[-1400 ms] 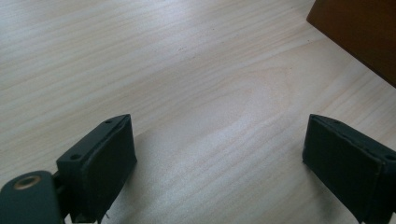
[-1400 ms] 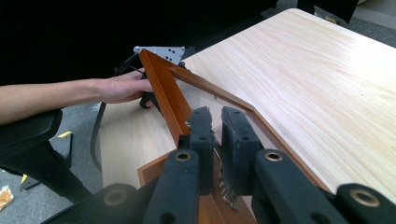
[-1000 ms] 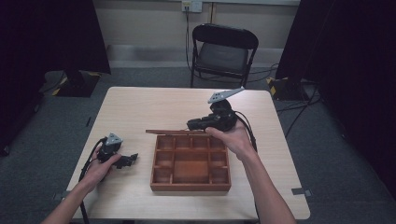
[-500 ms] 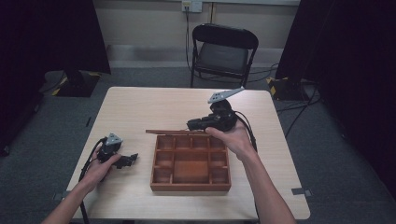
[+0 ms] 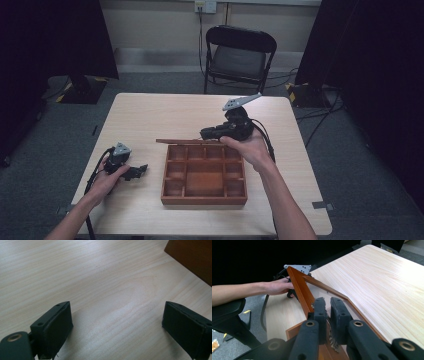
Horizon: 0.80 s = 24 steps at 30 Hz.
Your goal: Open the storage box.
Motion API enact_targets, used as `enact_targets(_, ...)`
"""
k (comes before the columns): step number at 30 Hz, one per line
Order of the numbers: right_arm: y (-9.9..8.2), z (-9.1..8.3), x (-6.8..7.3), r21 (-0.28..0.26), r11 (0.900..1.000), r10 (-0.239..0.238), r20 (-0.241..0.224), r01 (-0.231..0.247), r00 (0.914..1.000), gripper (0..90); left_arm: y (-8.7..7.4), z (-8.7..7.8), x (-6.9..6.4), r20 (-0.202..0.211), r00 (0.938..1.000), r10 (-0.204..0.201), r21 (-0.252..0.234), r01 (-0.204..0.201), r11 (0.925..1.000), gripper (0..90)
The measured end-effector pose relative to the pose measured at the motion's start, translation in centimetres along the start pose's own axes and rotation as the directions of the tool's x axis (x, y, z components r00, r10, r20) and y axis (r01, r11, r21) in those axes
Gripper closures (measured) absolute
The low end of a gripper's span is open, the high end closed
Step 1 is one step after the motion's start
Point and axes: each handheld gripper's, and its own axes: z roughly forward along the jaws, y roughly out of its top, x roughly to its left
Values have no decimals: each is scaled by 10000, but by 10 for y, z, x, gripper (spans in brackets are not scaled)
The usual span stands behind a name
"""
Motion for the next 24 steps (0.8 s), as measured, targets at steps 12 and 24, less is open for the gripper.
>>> enact_targets(12,0,0,0,30,10000,-19,-7,19,10000,838,0,0,0,-3,10000,-2,-3,2,10000,86)
enact_targets(24,0,0,1,78,9999,-79,4,79,10000,838,0,0,0,0,10000,-3,-2,3,10000,87)
